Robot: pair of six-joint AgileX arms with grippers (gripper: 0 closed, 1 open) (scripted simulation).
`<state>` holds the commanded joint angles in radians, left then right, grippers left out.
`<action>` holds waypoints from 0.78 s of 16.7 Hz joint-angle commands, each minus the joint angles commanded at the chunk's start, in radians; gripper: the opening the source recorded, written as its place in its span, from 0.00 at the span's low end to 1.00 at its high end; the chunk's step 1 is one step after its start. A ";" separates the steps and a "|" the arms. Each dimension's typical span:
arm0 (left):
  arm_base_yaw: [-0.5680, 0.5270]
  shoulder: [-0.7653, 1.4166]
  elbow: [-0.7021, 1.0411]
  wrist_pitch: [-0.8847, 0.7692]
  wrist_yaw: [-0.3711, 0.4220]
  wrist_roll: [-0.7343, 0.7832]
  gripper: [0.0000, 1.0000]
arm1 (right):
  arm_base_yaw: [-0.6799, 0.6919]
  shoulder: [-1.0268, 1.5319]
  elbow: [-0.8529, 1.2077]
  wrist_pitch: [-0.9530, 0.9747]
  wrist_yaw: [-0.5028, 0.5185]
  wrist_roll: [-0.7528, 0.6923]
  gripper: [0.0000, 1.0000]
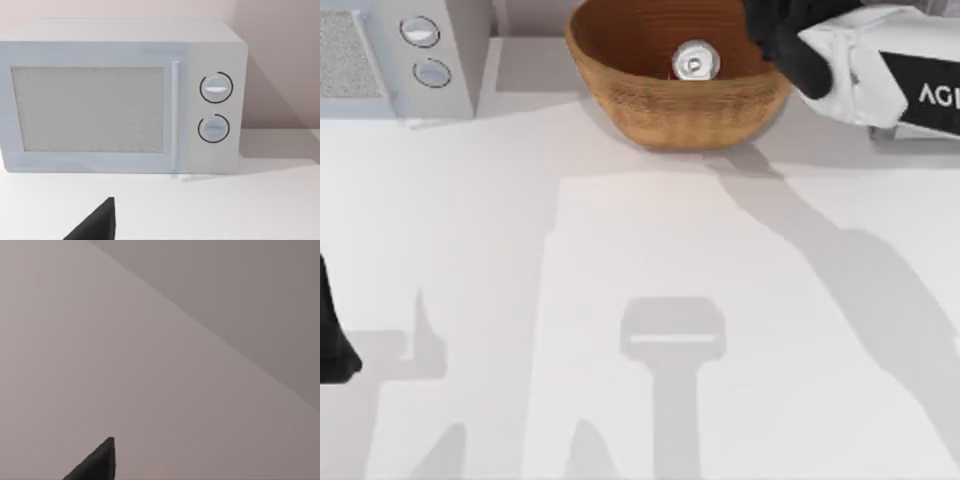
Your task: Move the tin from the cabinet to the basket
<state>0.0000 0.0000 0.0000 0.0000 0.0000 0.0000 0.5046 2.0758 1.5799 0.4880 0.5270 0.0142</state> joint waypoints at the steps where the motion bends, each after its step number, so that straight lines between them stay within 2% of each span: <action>1: 0.000 0.000 0.000 0.000 0.000 0.000 1.00 | -0.019 -0.072 -0.054 -0.017 -0.018 -0.001 1.00; 5: 0.000 0.000 0.000 0.000 0.000 0.000 1.00 | -0.110 -0.460 -0.341 -0.104 -0.110 -0.007 1.00; 13: 0.000 0.000 0.000 0.000 0.000 0.000 1.00 | -0.328 -1.492 -1.070 -0.314 -0.339 -0.011 1.00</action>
<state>0.0000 0.0000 0.0000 0.0000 0.0000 0.0000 0.1764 0.5835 0.5101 0.1744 0.1882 0.0031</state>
